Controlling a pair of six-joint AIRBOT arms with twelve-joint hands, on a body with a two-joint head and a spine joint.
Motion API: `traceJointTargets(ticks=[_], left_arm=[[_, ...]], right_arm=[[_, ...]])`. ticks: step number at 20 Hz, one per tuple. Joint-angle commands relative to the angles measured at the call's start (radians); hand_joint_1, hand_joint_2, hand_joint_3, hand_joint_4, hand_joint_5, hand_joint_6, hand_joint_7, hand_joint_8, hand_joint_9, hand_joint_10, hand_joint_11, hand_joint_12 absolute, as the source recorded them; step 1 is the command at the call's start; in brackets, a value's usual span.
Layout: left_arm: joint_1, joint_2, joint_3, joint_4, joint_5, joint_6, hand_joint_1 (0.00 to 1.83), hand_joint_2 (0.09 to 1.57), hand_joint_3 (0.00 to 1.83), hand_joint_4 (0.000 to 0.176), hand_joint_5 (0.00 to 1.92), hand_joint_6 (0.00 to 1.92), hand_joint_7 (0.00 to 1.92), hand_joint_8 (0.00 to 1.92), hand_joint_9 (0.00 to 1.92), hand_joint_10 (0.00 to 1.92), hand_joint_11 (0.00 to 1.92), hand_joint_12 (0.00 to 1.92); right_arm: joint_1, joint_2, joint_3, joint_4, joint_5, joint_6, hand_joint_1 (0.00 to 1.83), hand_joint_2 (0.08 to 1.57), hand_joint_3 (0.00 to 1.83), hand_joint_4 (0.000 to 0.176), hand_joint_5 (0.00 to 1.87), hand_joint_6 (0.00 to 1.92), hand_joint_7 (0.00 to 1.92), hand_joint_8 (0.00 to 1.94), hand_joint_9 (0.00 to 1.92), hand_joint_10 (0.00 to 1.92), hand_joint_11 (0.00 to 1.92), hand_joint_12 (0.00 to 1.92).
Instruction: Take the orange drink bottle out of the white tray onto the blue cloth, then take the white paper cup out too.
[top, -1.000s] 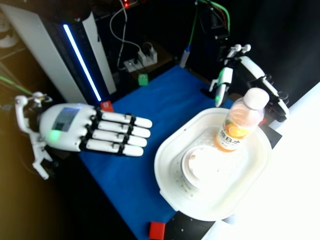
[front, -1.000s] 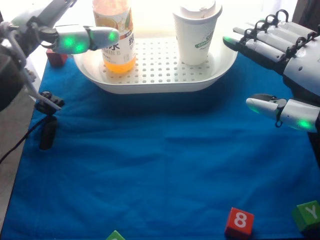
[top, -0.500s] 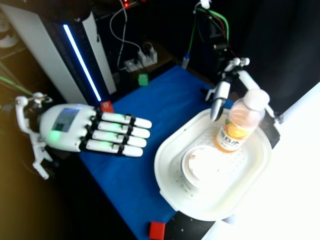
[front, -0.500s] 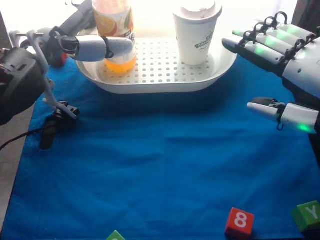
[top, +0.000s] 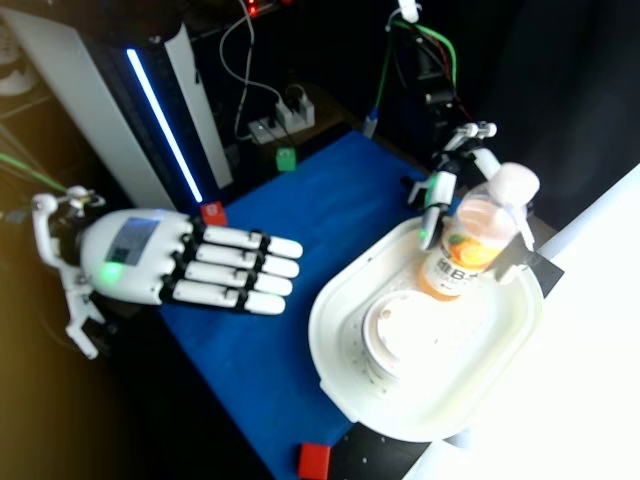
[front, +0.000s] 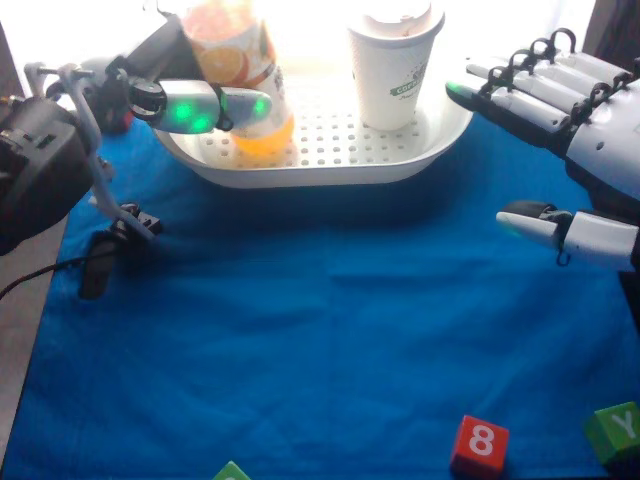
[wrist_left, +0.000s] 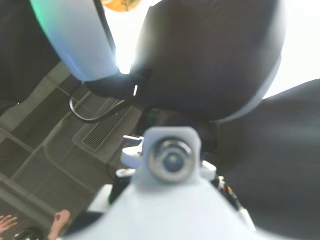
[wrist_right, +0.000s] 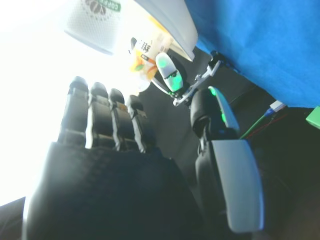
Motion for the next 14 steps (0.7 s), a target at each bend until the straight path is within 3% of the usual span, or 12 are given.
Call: traceJointTargets(ticks=[1, 2, 3, 5, 7, 8, 9, 10, 12, 14], left_arm=[[-0.029, 0.017, -0.004, -0.008, -0.208, -0.022, 1.05, 1.12, 0.00, 0.018, 0.23, 0.99, 0.22, 1.35, 0.34, 1.68, 0.39, 1.92], [-0.038, 0.030, -0.020, 0.009, -0.234, -0.022, 1.05, 1.11, 0.00, 0.007, 0.19, 1.09, 0.31, 1.32, 0.36, 1.65, 0.36, 1.92], [-0.045, 0.045, -0.038, 0.026, -0.262, -0.021, 1.06, 1.10, 0.00, 0.008, 0.18, 1.12, 0.33, 1.26, 0.37, 1.59, 0.34, 1.92], [-0.050, 0.083, -0.081, 0.057, -0.323, -0.021, 1.04, 1.07, 0.00, 0.000, 0.24, 1.03, 0.39, 1.23, 0.45, 1.57, 0.45, 1.85], [-0.053, 0.119, -0.122, 0.092, -0.364, -0.019, 1.02, 1.11, 0.01, 0.000, 0.26, 1.01, 0.36, 1.32, 0.44, 1.63, 0.43, 1.84], [-0.053, 0.138, -0.145, 0.114, -0.381, -0.016, 1.00, 1.11, 0.00, 0.000, 0.23, 0.99, 0.31, 1.33, 0.43, 1.65, 0.41, 1.86], [-0.048, 0.158, -0.171, 0.129, -0.399, -0.008, 1.00, 1.09, 0.00, 0.006, 0.24, 0.95, 0.28, 1.35, 0.38, 1.64, 0.38, 1.90], [-0.040, 0.172, -0.189, 0.135, -0.412, -0.004, 1.01, 1.09, 0.00, 0.020, 0.30, 1.03, 0.26, 1.41, 0.35, 1.66, 0.36, 1.91], [-0.001, 0.216, -0.252, 0.151, -0.465, 0.010, 1.05, 1.06, 0.00, 0.001, 0.34, 1.11, 0.31, 1.47, 0.42, 1.68, 0.48, 1.89], [0.038, 0.253, -0.308, 0.168, -0.511, 0.027, 1.05, 1.05, 0.00, 0.000, 0.33, 1.19, 0.29, 1.50, 0.42, 1.68, 0.50, 1.87]], right_arm=[[0.010, -0.003, 0.000, 0.004, 0.122, -0.002, 0.58, 1.33, 0.00, 0.000, 0.00, 0.00, 0.00, 0.00, 0.00, 0.00, 0.00, 0.37], [0.010, -0.003, 0.000, 0.004, 0.122, -0.002, 0.57, 1.34, 0.00, 0.000, 0.00, 0.00, 0.00, 0.00, 0.00, 0.00, 0.00, 0.27], [0.010, -0.003, 0.000, 0.004, 0.122, -0.002, 0.59, 1.34, 0.00, 0.000, 0.00, 0.00, 0.00, 0.00, 0.00, 0.00, 0.00, 0.12], [0.009, -0.003, 0.000, 0.005, 0.122, -0.002, 0.60, 1.35, 0.00, 0.000, 0.00, 0.00, 0.00, 0.00, 0.00, 0.00, 0.00, 0.01], [0.007, -0.003, -0.001, 0.007, 0.122, -0.002, 0.60, 1.34, 0.00, 0.000, 0.00, 0.00, 0.00, 0.00, 0.00, 0.00, 0.01, 0.02], [0.005, -0.003, -0.001, 0.010, 0.122, -0.002, 0.58, 1.34, 0.00, 0.000, 0.00, 0.00, 0.00, 0.00, 0.00, 0.00, 0.00, 0.16], [0.003, -0.003, -0.002, 0.013, 0.122, -0.002, 0.58, 1.34, 0.00, 0.000, 0.00, 0.00, 0.00, 0.00, 0.00, 0.00, 0.00, 0.20], [0.001, -0.003, -0.003, 0.017, 0.122, -0.002, 0.57, 1.35, 0.00, 0.000, 0.00, 0.00, 0.00, 0.00, 0.00, 0.00, 0.00, 0.26], [-0.004, -0.003, -0.005, 0.021, 0.122, -0.002, 0.62, 1.34, 0.00, 0.000, 0.00, 0.00, 0.00, 0.00, 0.00, 0.00, 0.00, 0.26], [-0.009, -0.003, -0.005, 0.028, 0.122, -0.002, 0.59, 1.34, 0.00, 0.000, 0.00, 0.00, 0.00, 0.00, 0.00, 0.00, 0.00, 0.26]])
